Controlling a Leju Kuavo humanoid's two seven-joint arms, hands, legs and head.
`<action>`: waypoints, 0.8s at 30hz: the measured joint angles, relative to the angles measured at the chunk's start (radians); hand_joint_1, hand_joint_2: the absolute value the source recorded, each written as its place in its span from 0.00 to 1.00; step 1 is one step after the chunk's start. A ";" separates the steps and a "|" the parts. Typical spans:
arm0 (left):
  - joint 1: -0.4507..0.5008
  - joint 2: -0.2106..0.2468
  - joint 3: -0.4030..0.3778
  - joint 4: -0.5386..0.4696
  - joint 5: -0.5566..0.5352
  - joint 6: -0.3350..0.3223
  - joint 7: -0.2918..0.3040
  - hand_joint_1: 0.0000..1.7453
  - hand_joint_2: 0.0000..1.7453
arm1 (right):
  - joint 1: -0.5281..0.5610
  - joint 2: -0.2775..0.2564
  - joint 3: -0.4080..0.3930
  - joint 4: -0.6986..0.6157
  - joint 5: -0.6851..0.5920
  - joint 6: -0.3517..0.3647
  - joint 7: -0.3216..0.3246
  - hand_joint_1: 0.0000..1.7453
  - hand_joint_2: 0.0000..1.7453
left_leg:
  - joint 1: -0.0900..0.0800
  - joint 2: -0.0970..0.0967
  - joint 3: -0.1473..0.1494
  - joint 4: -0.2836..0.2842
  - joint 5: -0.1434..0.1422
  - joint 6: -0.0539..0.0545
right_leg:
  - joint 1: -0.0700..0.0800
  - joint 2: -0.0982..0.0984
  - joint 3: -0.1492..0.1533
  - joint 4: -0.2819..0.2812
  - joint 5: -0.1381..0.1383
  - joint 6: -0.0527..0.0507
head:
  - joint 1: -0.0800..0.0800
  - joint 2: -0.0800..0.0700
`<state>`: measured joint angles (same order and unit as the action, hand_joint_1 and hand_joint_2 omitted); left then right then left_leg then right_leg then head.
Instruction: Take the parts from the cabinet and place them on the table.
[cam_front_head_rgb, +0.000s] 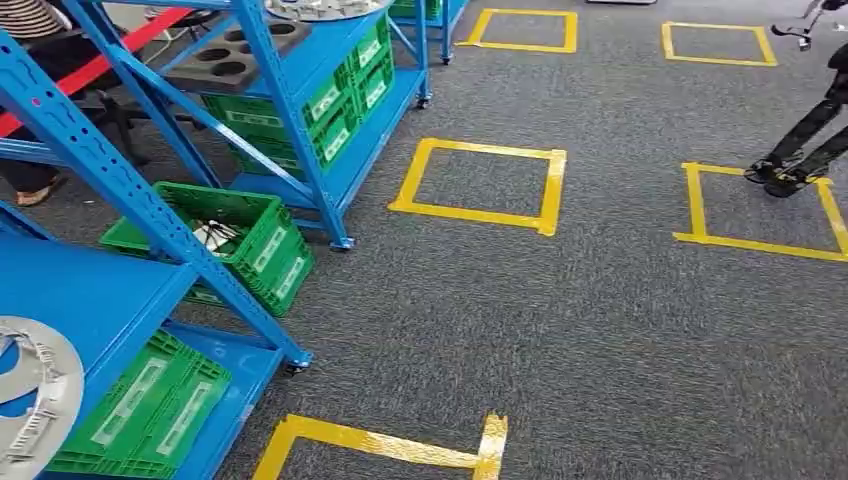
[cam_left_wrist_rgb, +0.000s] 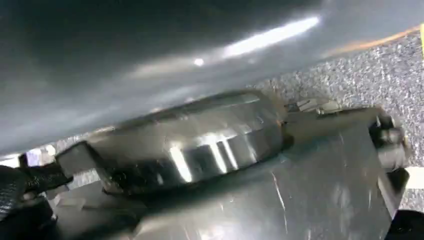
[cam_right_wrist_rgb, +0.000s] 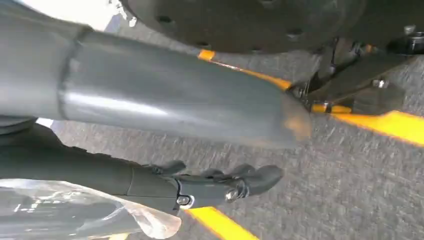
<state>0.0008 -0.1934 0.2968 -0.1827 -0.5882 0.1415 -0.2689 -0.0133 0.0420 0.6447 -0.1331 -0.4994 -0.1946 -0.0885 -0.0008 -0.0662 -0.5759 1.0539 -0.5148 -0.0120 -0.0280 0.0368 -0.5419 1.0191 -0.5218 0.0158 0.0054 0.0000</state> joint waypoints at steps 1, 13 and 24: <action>-0.001 0.000 0.000 0.000 0.000 0.001 0.000 0.00 0.00 | 0.000 0.001 0.000 0.000 0.000 0.000 0.000 0.00 0.00 | 0.001 0.032 -0.026 0.055 -0.034 -0.004 | 0.003 -0.015 0.001 0.000 -0.002 -0.006 | -0.007 0.000; 0.001 0.002 0.000 0.000 0.000 0.017 0.000 0.00 0.00 | -0.003 0.007 0.010 -0.002 0.008 0.001 0.010 0.00 0.00 | -0.024 0.138 0.010 -0.024 0.018 0.030 | 0.018 -0.174 0.031 -0.005 -0.027 0.014 | -0.006 0.000; 0.005 0.000 0.002 0.000 0.013 0.024 -0.009 0.00 0.00 | 0.000 0.008 0.017 -0.005 0.003 -0.002 -0.007 0.00 0.00 | -0.006 -0.018 0.029 -0.041 0.028 0.046 | 0.011 0.001 -0.030 0.042 0.018 0.028 | 0.013 0.000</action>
<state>0.0062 -0.1930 0.2983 -0.1827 -0.5756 0.1660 -0.2777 -0.0137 0.0496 0.6615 -0.1377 -0.4959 -0.1968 -0.0958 -0.0070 -0.0844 -0.5470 1.0133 -0.4868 0.0337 -0.0165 0.0380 -0.5717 1.0609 -0.5038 0.0434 0.0187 0.0000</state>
